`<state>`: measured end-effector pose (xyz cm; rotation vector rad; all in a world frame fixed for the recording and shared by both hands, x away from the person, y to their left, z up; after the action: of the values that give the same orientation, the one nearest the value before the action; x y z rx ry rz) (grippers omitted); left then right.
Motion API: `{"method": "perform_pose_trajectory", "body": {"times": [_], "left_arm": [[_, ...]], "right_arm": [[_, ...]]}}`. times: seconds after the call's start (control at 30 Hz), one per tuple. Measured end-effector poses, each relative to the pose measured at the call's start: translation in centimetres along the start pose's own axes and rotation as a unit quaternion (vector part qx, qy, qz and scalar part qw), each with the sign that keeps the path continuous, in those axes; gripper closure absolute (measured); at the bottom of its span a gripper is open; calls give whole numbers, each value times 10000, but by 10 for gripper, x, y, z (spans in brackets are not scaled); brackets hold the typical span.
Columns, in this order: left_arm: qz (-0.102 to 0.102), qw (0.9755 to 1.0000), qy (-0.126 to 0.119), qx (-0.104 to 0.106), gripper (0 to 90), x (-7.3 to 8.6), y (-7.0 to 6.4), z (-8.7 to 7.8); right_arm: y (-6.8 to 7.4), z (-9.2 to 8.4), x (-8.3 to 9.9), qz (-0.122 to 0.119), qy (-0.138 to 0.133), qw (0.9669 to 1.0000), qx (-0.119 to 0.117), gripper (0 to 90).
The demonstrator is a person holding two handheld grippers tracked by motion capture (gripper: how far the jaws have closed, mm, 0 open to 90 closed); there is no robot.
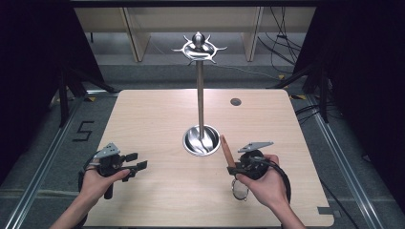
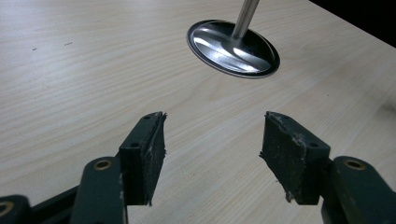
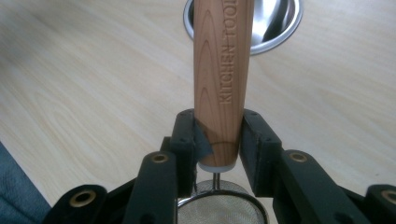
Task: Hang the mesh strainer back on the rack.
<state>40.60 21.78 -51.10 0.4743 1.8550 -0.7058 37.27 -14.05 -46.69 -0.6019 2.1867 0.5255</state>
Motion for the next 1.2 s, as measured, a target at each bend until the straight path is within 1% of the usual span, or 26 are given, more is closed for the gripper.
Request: {"method": "perform_pose_trajectory", "body": {"times": [0.03, 0.07, 0.13, 0.17, 0.2, 0.23, 0.3, 0.37, 0.4, 0.43, 0.47, 0.53, 0.57, 0.63, 0.67, 0.7, 0.73, 0.77, 0.83, 0.9, 0.93, 0.97, 1.0, 1.03, 1.07, 1.2], "left_arm": [[4, 10000, -1, -2, 384, 0, 0, 0], [4, 10000, 4, -8, 383, 0, 0, 0], [26, 10000, 38, -28, 384, 1, 1, 0], [27, 10000, 42, -18, 384, 1, 0, 0], [25, 10000, 46, -11, 384, 1, 0, 0], [49, 10000, 49, -7, 384, 1, 0, 0], [4, 10000, 46, -50, 384, 1, 0, 0], [23, 10000, 41, -34, 384, 1, 0, -1], [48, 10000, 33, -22, 384, 1, 0, -1], [11, 10000, 17, -16, 384, 1, 0, 0], [49, 10000, 21, -25, 384, 0, 1, -1], [23, 10000, -3, -37, 384, 0, 1, -1], [28, 10000, -5, -37, 384, 0, 1, -1], [32, 10000, -8, -45, 384, 0, 1, -1], [43, 10000, -14, -41, 384, 0, 1, -1], [47, 10000, -4, -45, 383, 0, 1, -1], [44, 10000, -6, -46, 384, 0, 1, -1], [-6, 10000, -7, -80, 384, 0, 1, -1], [-4, 10000, -8, -81, 384, 0, 1, -1], [-12, 10000, -7, -76, 383, 0, 1, -1], [-10, 10000, -9, -75, 384, 0, 1, -1], [-16, 10000, -4, -93, 384, 0, 1, -2], [-9, 9999, -14, -110, 383, 0, 1, -2], [56, 10000, -11, -69, 384, 0, 2, -2], [1, 10000, -15, -94, 384, 0, 1, -1], [-11, 10000, -10, -88, 384, 0, 1, -2]], "right_arm": [[-2, -1, -3, -95, -167, 9998, -11, 693], [-3, -3, -5, -164, -227, 9996, -24, 693], [-4, -6, -9, -169, -333, 9993, -1, 694], [-2, -8, -11, -56, -362, 9993, 24, 694], [-3, -10, -12, -91, -322, 9994, 22, 694], [0, -11, -14, -5, -328, 9995, 21, 694], [-2, -14, -18, -163, -376, 9992, 2, 694], [-2, -15, -22, -182, -437, 9989, 8, 694], [-1, -16, -23, -122, -468, 9988, 6, 694], [-3, -16, -25, -283, -508, 9983, 21, 694], [-1, -17, -27, -137, -548, 9984, 24, 694], [-1, -19, -30, -169, -593, 9981, 18, 694], [-3, -19, -33, -261, -679, 9974, 4, 694], [-2, -20, -36, -161, -743, 9971, 26, 694], [-3, -21, -38, -237, -769, 9968, 27, 694], [-1, -21, -39, -87, -789, 9968, 40, 694], [-5, -21, -42, -350, -857, 9957, -2, 694], [-3, -21, -44, -209, -909, 9956, -10, 694], [-2, -23, -47, -179, -942, 9954, -6, 694], [-2, -25, -51, -188, -977, 9950, 21, 694], [-1, -24, -54, -149, -1078, 9941, 23, 694], [-1, -26, -55, -205, -1048, 9943, 14, 694], [-1, -26, -58, -266, -1119, 9934, -5, 694], [0, -27, -59, -190, -1063, 9942, -10, 694], [0, -27, -60, -154, -1105, 9938, -2, 694], [1, -28, -67, -172, -1263, 9918, -63, 694]]}}
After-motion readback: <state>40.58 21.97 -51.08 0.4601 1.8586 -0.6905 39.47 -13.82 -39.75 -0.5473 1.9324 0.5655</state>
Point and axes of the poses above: each handheld gripper's, and its own axes: z roughly forward along the jaws, x roughly out of its underside, y roughly to its left, the point moved 7 cm from there along z, roughly forward along the jaws, and after that the axes turned 13 degrees about -y, right-handed, at the moved point
